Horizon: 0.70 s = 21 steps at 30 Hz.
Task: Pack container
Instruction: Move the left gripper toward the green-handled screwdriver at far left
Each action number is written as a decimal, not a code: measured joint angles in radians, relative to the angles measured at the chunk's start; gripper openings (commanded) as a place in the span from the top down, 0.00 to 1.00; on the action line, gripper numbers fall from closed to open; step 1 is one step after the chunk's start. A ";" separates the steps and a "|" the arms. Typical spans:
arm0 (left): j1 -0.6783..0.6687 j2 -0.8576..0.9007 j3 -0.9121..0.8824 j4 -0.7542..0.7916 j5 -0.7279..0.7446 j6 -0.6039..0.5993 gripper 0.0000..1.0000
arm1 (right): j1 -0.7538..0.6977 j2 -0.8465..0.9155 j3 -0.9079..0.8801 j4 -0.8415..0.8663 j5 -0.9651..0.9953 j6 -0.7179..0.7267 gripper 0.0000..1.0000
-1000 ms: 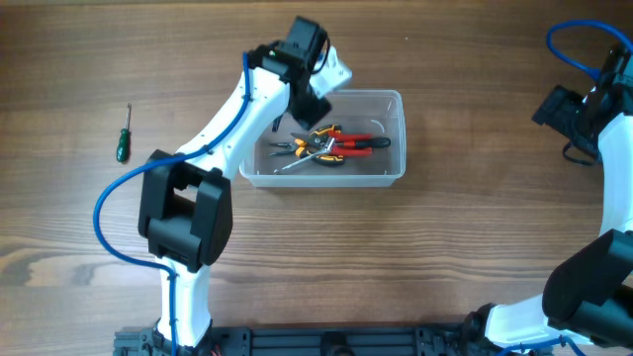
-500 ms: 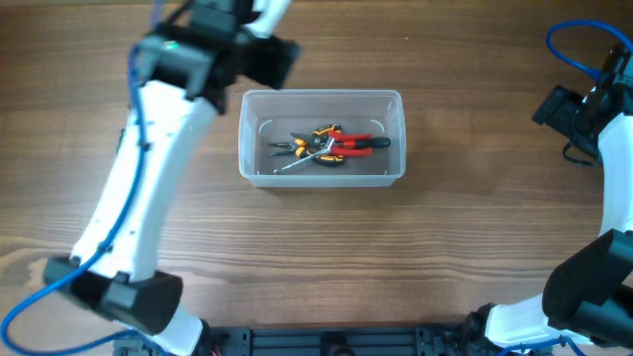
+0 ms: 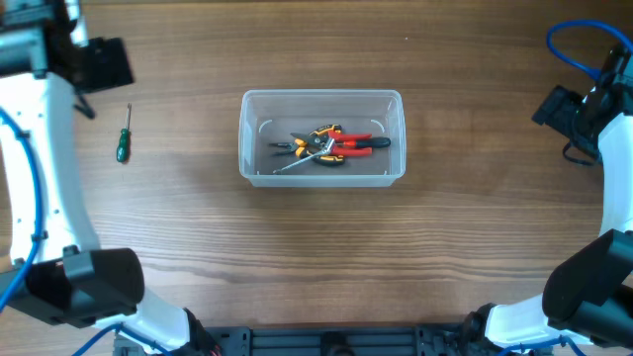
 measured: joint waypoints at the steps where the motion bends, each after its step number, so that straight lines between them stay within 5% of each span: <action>1: 0.026 0.005 0.000 -0.005 0.025 0.000 0.00 | 0.000 0.000 0.000 0.000 0.000 0.000 0.00; 9: 0.117 0.064 0.000 0.104 0.121 0.087 0.00 | 0.000 0.000 0.000 0.000 0.000 0.000 0.00; 21: 0.126 0.443 0.001 0.123 0.083 0.239 0.00 | 0.000 0.000 0.000 0.000 0.000 0.000 0.00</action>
